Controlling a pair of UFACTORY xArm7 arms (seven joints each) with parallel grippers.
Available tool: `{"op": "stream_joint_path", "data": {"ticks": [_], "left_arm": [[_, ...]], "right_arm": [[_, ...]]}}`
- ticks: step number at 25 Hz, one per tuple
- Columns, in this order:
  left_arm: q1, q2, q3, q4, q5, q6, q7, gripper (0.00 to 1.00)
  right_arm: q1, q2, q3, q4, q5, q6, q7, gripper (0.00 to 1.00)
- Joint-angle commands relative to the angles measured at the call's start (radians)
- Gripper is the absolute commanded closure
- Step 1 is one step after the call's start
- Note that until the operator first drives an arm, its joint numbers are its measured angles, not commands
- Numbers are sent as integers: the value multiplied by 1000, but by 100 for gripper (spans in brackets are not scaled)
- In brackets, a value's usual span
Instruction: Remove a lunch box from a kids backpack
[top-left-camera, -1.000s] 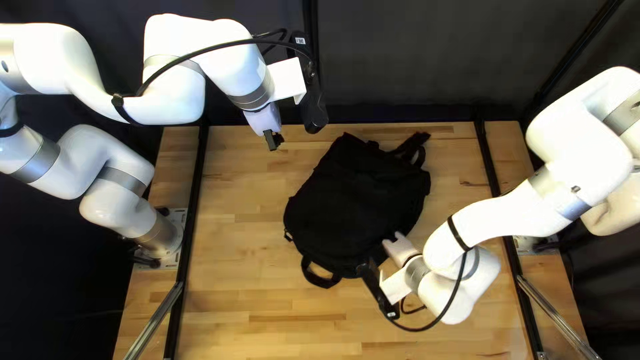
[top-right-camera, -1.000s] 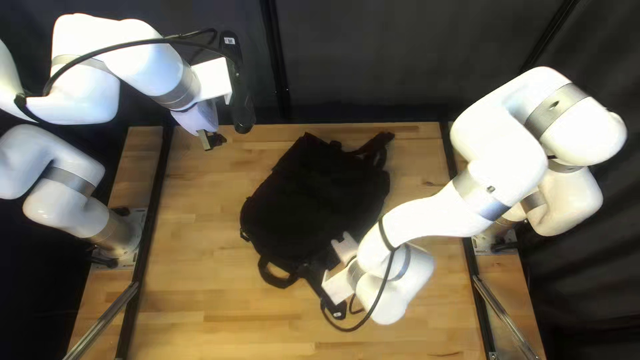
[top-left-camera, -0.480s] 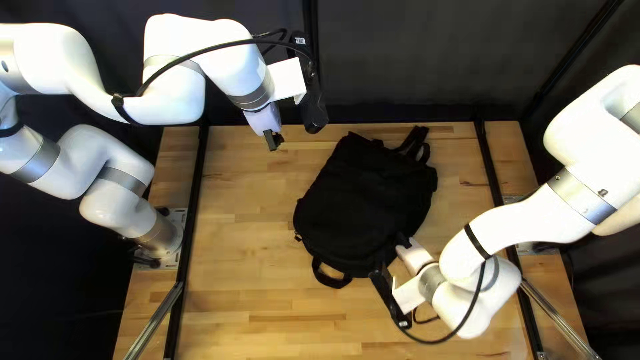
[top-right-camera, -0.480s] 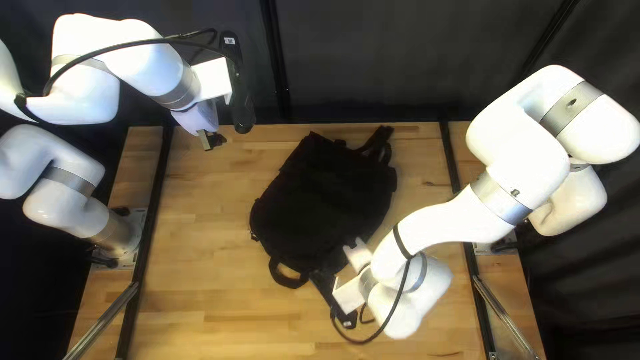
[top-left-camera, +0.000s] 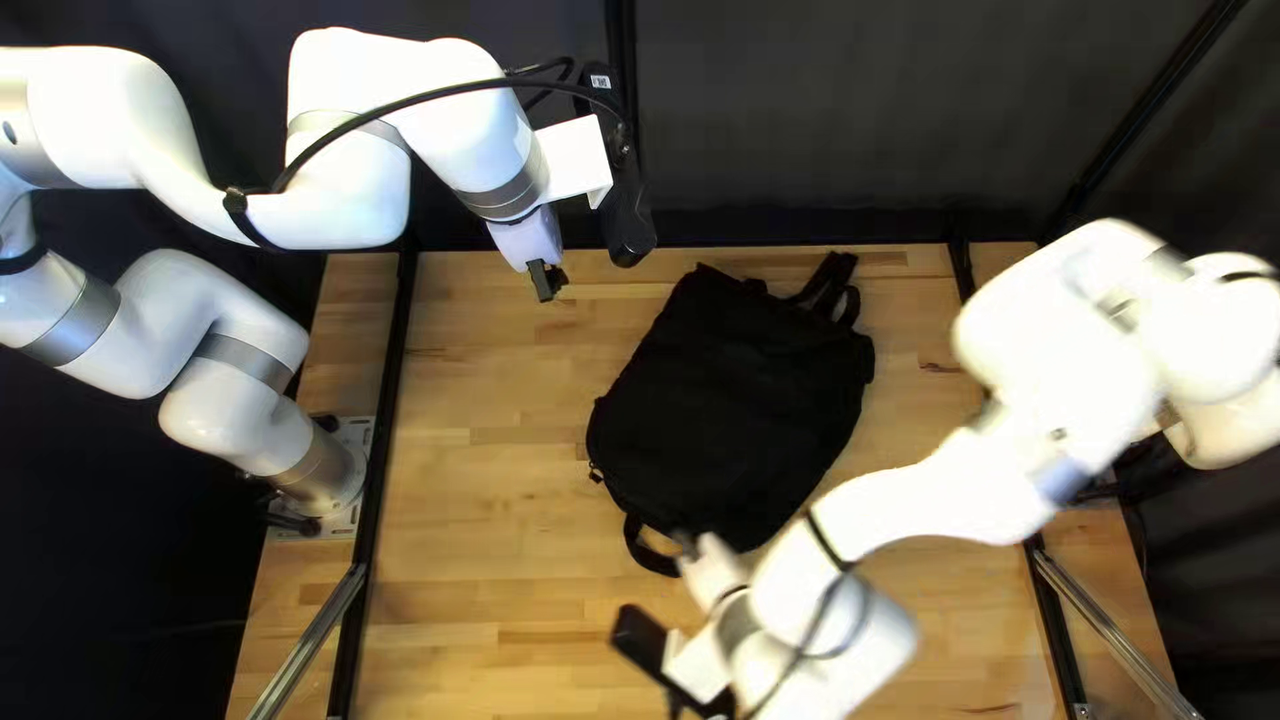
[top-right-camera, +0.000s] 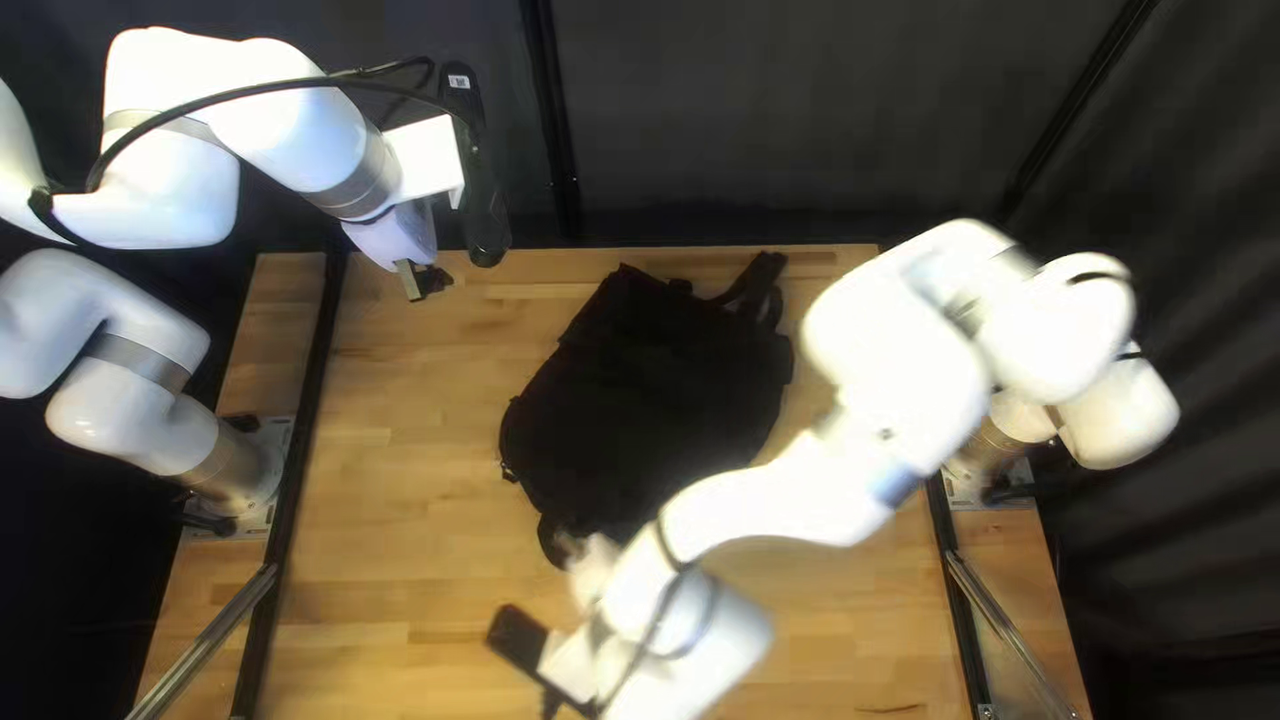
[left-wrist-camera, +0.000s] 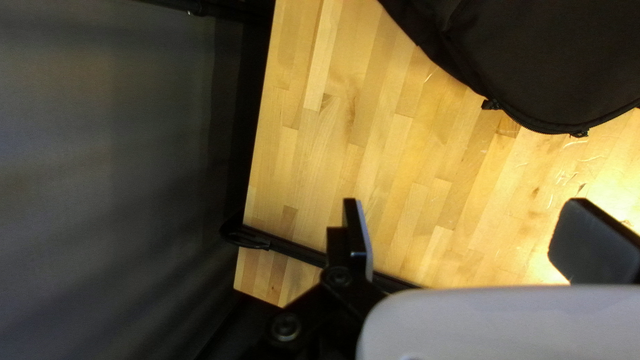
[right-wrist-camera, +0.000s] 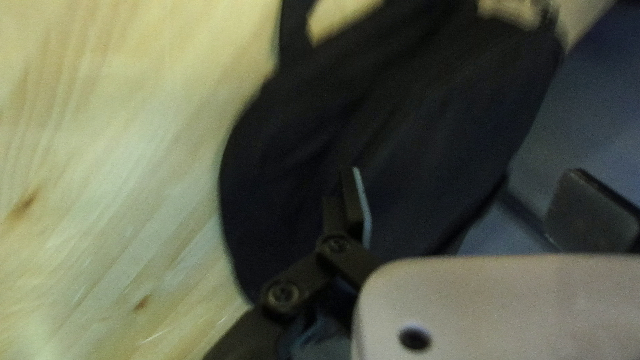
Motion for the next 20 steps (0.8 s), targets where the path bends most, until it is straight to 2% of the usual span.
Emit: {"op": "stream_joint_path", "data": {"ticks": [1, 4, 8, 13, 15, 17, 20], "left_arm": [[0, 0, 0, 0, 0, 0, 0, 0], [0, 0, 0, 0, 0, 0, 0, 0], [0, 0, 0, 0, 0, 0, 0, 0], [0, 0, 0, 0, 0, 0, 0, 0], [0, 0, 0, 0, 0, 0, 0, 0], [0, 0, 0, 0, 0, 0, 0, 0], [0, 0, 0, 0, 0, 0, 0, 0]], "right_arm": [[1, 192, -11, 278, 2, 26, -193, 0], [2, 260, -9, 386, 8, 44, -274, 0], [-46, 246, 4, 352, 13, -1, -331, 0], [-109, 143, 17, 180, 5, -66, -331, 0], [-146, 23, 27, 9, 3, -107, -276, 0], [-168, -65, 31, -103, 6, -126, -238, 0], [-176, -110, 26, -151, 8, -124, -219, 0]]}}
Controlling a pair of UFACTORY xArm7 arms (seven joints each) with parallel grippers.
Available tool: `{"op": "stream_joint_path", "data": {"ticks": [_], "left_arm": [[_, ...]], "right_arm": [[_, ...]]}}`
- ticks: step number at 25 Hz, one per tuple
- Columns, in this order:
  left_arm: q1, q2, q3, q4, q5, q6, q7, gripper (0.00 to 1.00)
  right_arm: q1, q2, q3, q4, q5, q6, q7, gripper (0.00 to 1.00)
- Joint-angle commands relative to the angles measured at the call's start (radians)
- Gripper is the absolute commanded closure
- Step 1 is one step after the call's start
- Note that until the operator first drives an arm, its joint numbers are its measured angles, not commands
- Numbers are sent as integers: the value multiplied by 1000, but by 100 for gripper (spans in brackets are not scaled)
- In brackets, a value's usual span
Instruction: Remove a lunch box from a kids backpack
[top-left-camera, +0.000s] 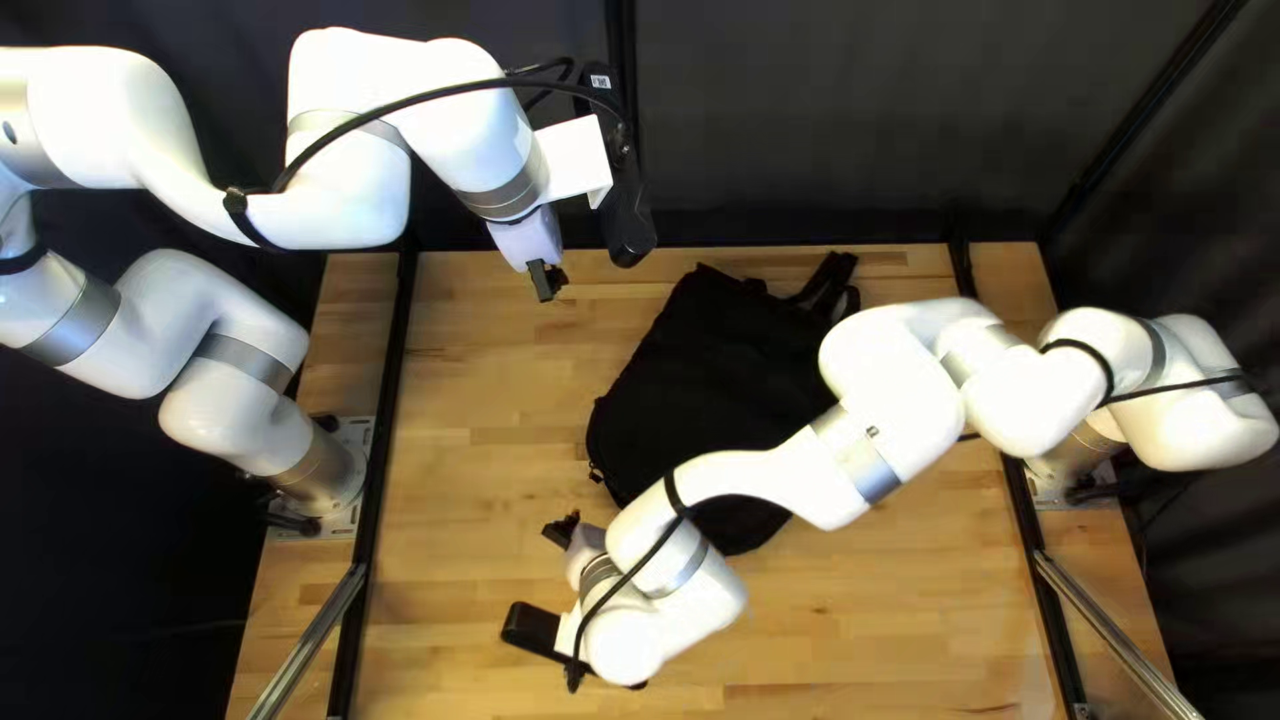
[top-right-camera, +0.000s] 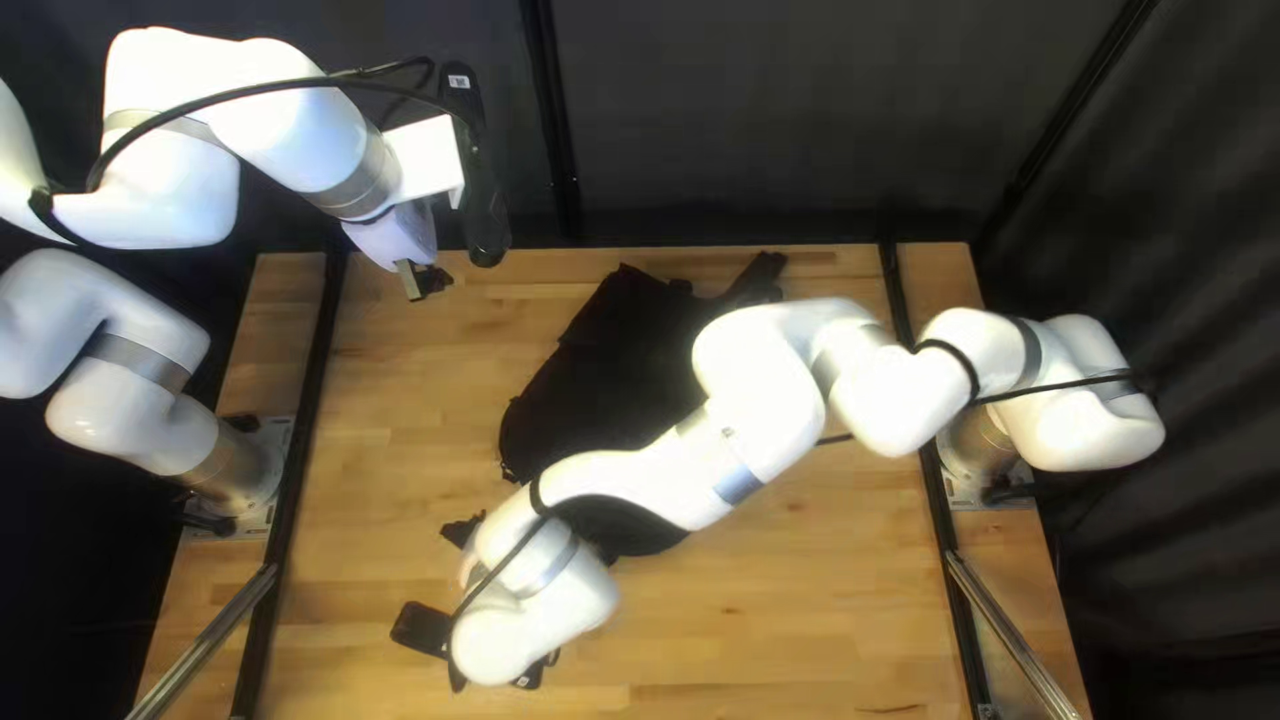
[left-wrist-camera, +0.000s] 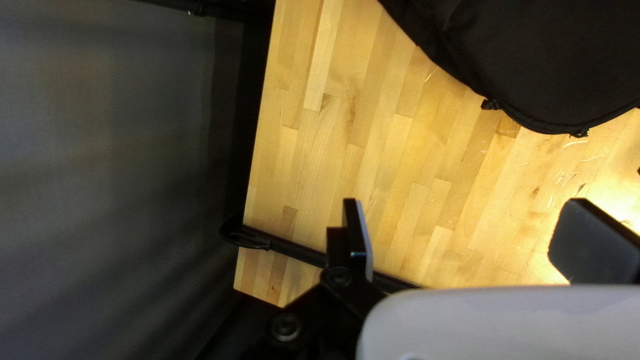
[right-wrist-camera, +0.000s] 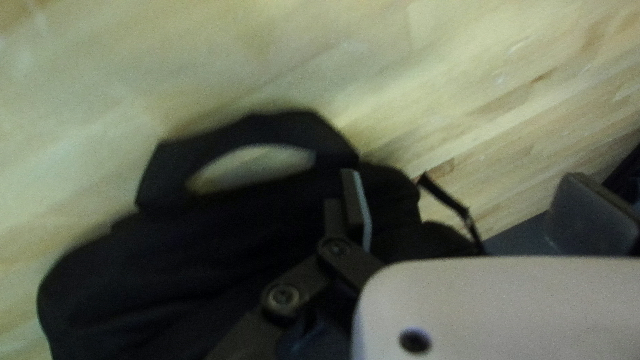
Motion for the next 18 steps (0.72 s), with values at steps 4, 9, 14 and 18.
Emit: {"op": "stream_joint_path", "data": {"ticks": [4, 9, 14, 18], "left_arm": [[0, 0, 0, 0, 0, 0, 0, 0], [0, 0, 0, 0, 0, 0, 0, 0], [0, 0, 0, 0, 0, 0, 0, 0], [0, 0, 0, 0, 0, 0, 0, 0]], "right_arm": [[-70, -141, -1, -145, 4, -47, 21, 0], [-162, -156, 25, -170, 34, -184, -78, 0], [-206, -132, 56, -122, 78, -266, -130, 0], [-216, -104, 65, -110, 95, -306, -123, 0]]}}
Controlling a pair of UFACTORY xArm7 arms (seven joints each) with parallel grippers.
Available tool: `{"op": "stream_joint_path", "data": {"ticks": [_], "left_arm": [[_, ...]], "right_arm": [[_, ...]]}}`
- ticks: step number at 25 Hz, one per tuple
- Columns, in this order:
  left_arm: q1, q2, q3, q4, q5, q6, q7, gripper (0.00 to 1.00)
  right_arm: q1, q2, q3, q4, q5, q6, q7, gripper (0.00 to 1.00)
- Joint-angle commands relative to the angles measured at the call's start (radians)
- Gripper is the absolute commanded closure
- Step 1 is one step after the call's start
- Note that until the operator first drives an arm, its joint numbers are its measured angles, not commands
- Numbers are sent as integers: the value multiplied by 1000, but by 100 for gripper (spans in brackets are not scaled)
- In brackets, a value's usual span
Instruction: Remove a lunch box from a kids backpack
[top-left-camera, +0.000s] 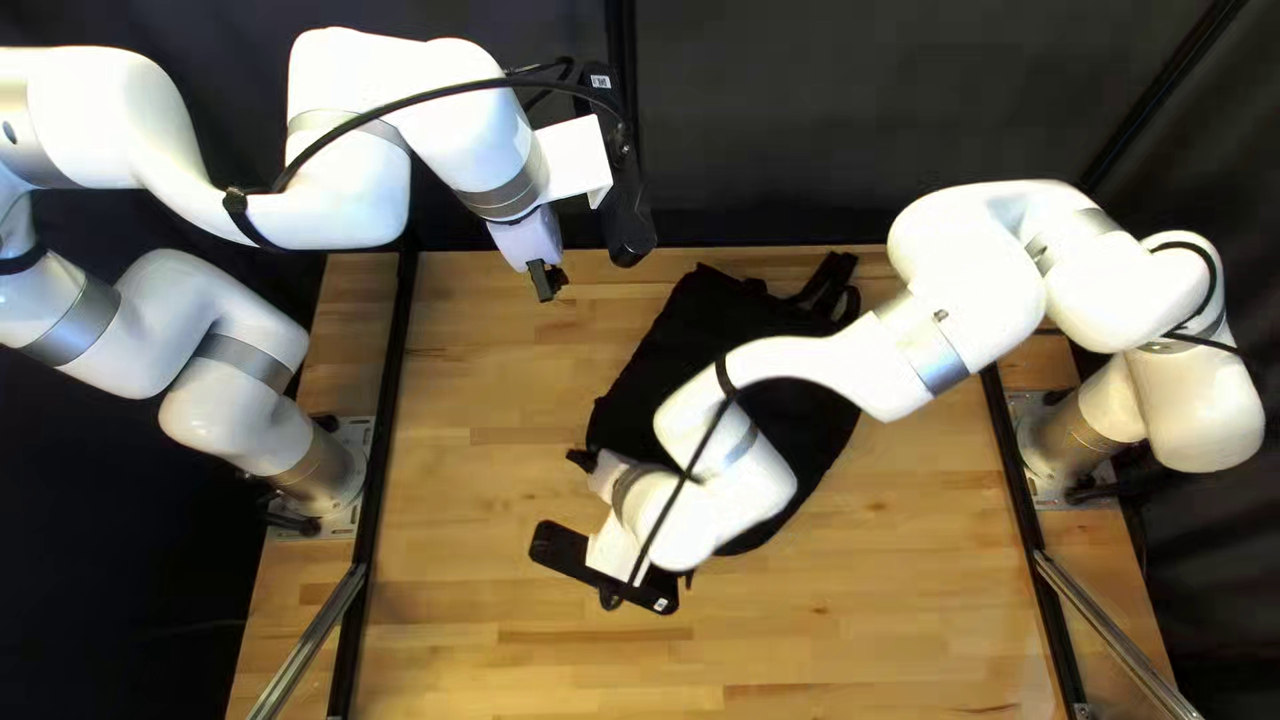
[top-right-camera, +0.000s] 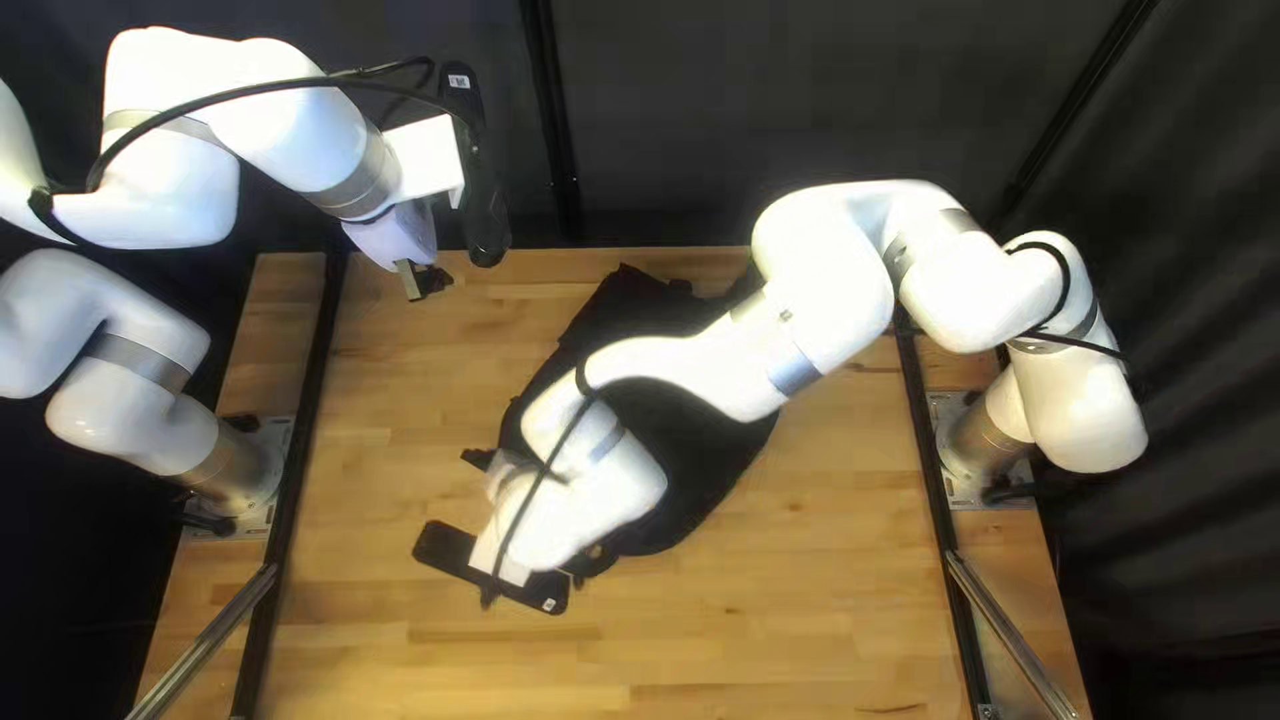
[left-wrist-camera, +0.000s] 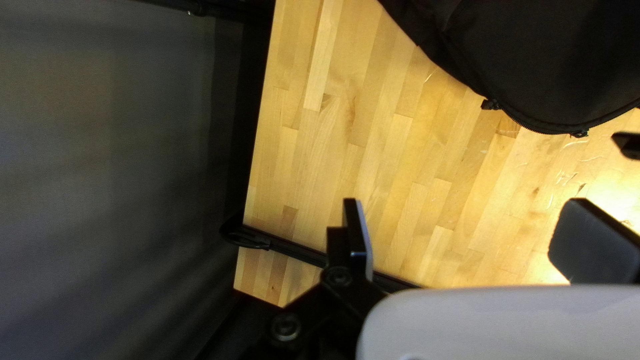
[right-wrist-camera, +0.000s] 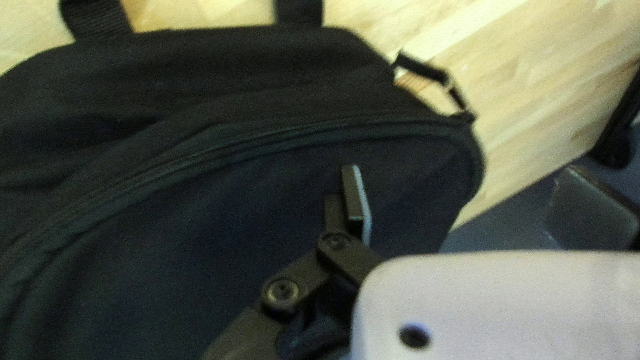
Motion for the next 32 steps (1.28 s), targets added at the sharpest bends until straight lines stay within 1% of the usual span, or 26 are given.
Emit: {"op": "stream_joint_path", "data": {"ticks": [1, 5, 7, 11, 17, 19, 22, 28, 30, 32], "left_arm": [[0, 0, 0, 0, 0, 0, 0, 0], [0, 0, 0, 0, 0, 0, 0, 0], [0, 0, 0, 0, 0, 0, 0, 0], [0, 0, 0, 0, 0, 0, 0, 0], [0, 0, 0, 0, 0, 0, 0, 0], [0, 0, 0, 0, 0, 0, 0, 0], [0, 0, 0, 0, 0, 0, 0, 0], [0, 0, 0, 0, 0, 0, 0, 0], [0, 0, 0, 0, 0, 0, 0, 0], [0, 0, 0, 0, 0, 0, 0, 0]], "right_arm": [[-15, 31, 9, 13, 20, -45, 9, 0], [-4, 66, 1, 43, 22, -59, 46, 0], [24, 95, -18, 80, 7, -48, 92, 0], [79, 161, -58, 172, -17, 2, 159, 0], [122, 251, -89, 309, -15, 100, 170, 0], [127, 284, -94, 346, -13, 117, 164, 0], [121, 315, -100, 366, -12, 116, 156, 0], [103, 329, -101, 368, -5, 120, 140, 0], [106, 337, -102, 384, -1, 135, 129, 3], [110, 352, -102, 415, 4, 159, 112, 3]]}}
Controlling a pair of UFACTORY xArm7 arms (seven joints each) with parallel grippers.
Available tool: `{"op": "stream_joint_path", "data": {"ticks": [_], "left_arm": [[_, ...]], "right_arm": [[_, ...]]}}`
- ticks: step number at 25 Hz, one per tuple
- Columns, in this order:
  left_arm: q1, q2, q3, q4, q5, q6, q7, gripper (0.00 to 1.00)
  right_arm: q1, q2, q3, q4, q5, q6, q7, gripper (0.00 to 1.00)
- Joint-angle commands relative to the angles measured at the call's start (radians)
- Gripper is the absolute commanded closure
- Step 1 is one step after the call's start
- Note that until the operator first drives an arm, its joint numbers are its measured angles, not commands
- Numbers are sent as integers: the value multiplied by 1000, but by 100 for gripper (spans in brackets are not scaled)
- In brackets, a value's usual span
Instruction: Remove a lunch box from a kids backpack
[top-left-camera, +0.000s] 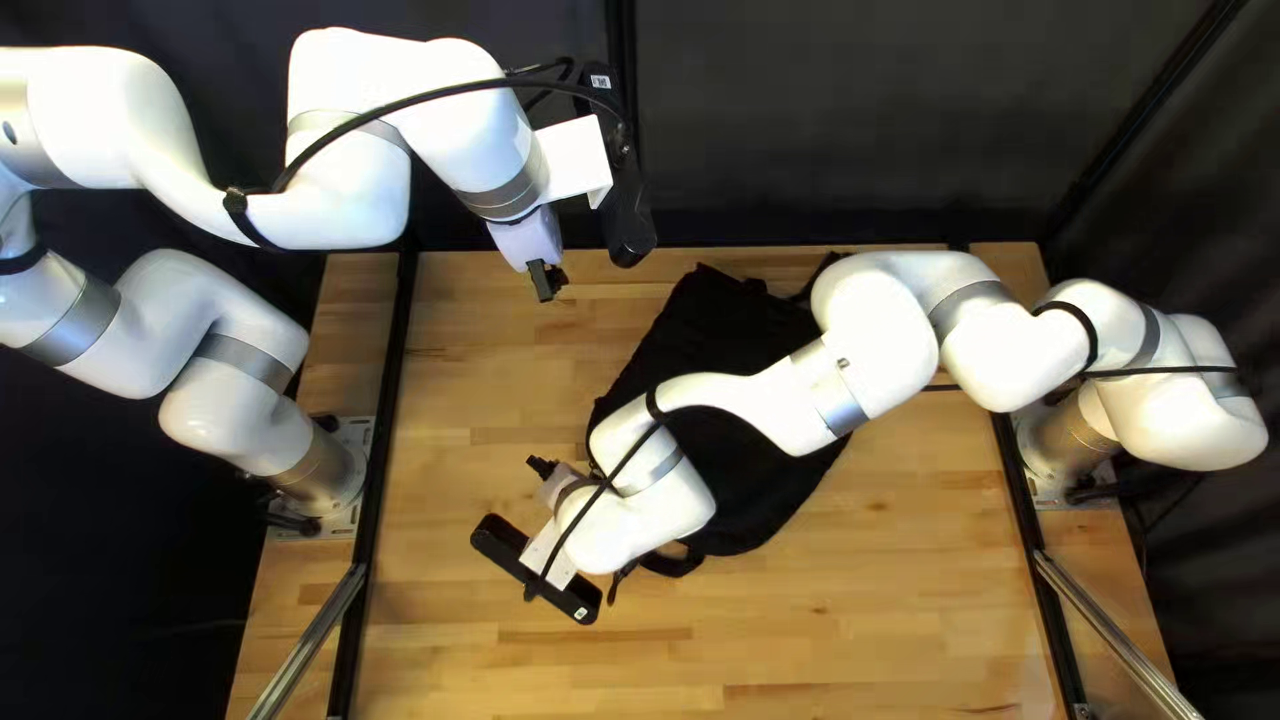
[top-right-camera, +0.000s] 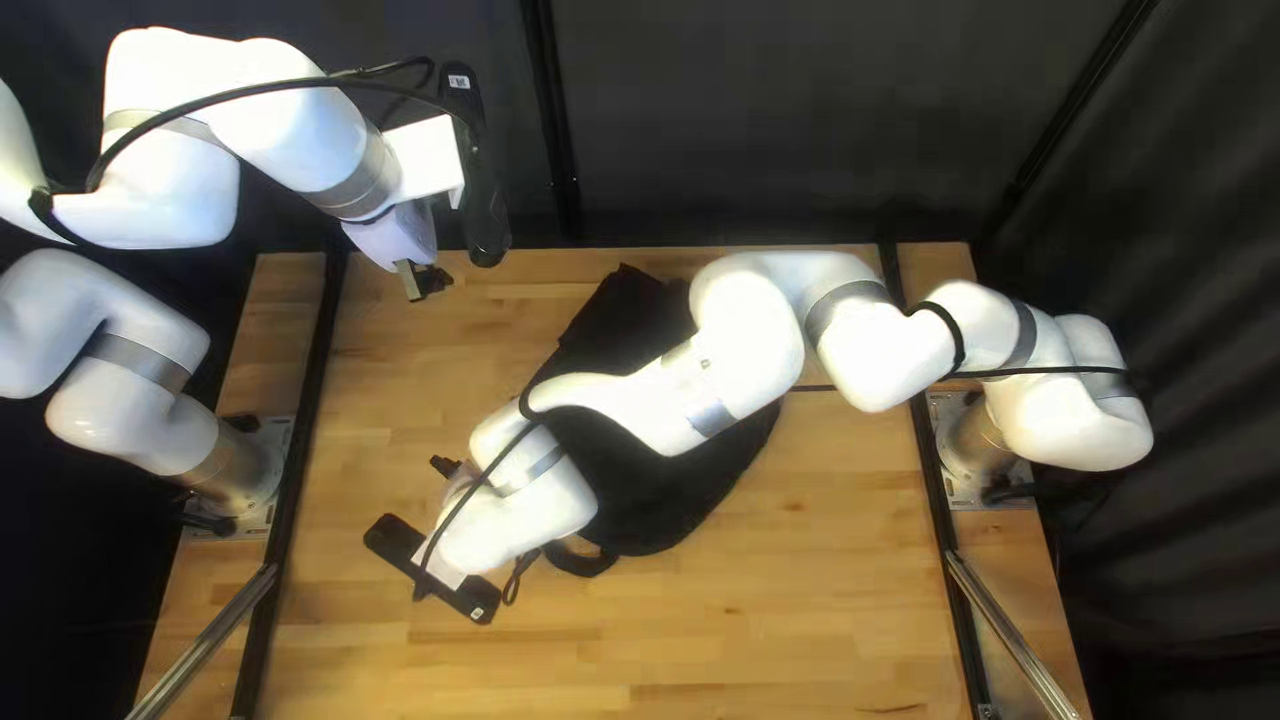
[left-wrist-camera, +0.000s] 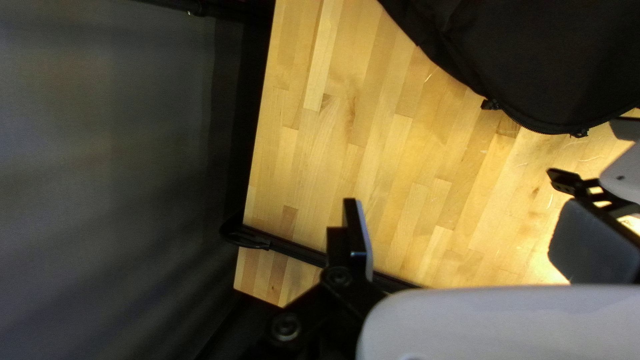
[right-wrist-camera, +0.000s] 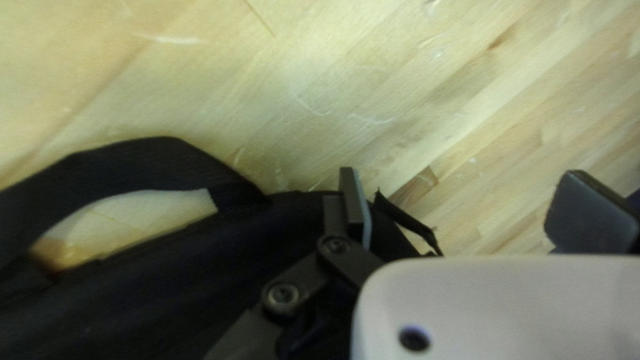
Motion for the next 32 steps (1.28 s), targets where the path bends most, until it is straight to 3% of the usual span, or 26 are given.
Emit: {"op": "stream_joint_path", "data": {"ticks": [1, 2, 3, 4, 11, 19, 28, 32], "left_arm": [[0, 0, 0, 0, 0, 0, 0, 0], [0, 0, 0, 0, 0, 0, 0, 0], [0, 0, 0, 0, 0, 0, 0, 0], [0, 0, 0, 0, 0, 0, 0, 0], [0, 0, 0, 0, 0, 0, 0, 0], [0, 0, 0, 0, 0, 0, 0, 0], [0, 0, 0, 0, 0, 0, 0, 0], [0, 0, 0, 0, 0, 0, 0, 0]], "right_arm": [[5, 19, -1, 38, 7, 32, -24, 17], [6, 23, -1, 45, 9, 38, -28, 52], [7, 26, -1, 50, 10, 42, -30, 61], [9, 32, -2, 59, 11, 48, -34, 97], [20, 32, 3, 61, 17, 71, -40, 99], [24, -75, 19, -87, 18, 76, 11, 100], [53, -142, 34, -139, 21, 111, 34, 100], [57, -194, 44, -216, 19, 104, 63, 100]]}}
